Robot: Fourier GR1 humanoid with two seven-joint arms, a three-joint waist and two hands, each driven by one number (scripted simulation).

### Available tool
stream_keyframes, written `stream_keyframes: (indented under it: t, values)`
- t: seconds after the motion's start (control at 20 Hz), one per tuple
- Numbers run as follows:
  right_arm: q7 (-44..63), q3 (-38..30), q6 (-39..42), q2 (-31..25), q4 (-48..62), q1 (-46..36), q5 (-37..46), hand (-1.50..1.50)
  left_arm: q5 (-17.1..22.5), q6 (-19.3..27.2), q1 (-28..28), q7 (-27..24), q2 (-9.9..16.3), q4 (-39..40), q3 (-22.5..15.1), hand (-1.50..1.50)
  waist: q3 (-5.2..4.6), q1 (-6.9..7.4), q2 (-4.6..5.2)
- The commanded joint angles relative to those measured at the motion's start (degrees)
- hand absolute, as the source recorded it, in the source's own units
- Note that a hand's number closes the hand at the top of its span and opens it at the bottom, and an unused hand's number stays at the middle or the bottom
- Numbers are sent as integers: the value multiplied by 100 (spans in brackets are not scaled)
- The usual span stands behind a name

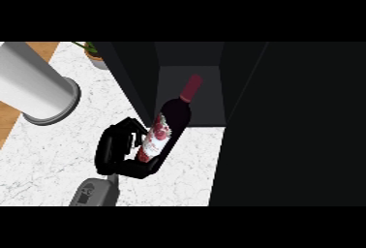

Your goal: Pick up the wine, place it into the cabinet and close the cabinet

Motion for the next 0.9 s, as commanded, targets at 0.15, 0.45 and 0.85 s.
stream_keyframes:
  t: [0.15,0.45,0.85]
  values:
    - [257,-454,178,-89,-384,290,-885,-150,624,928,-37,1305,-10,-1533,-1113,150,5,0,2]
    - [10,7,140,141,-410,558,-433,-150,494,1886,-764,2729,-10,-2370,-1273,150,3,13,11]
    - [256,119,8,134,-605,299,-409,-150,765,3187,-2572,3662,-10,-1423,-1322,150,0,-113,25]
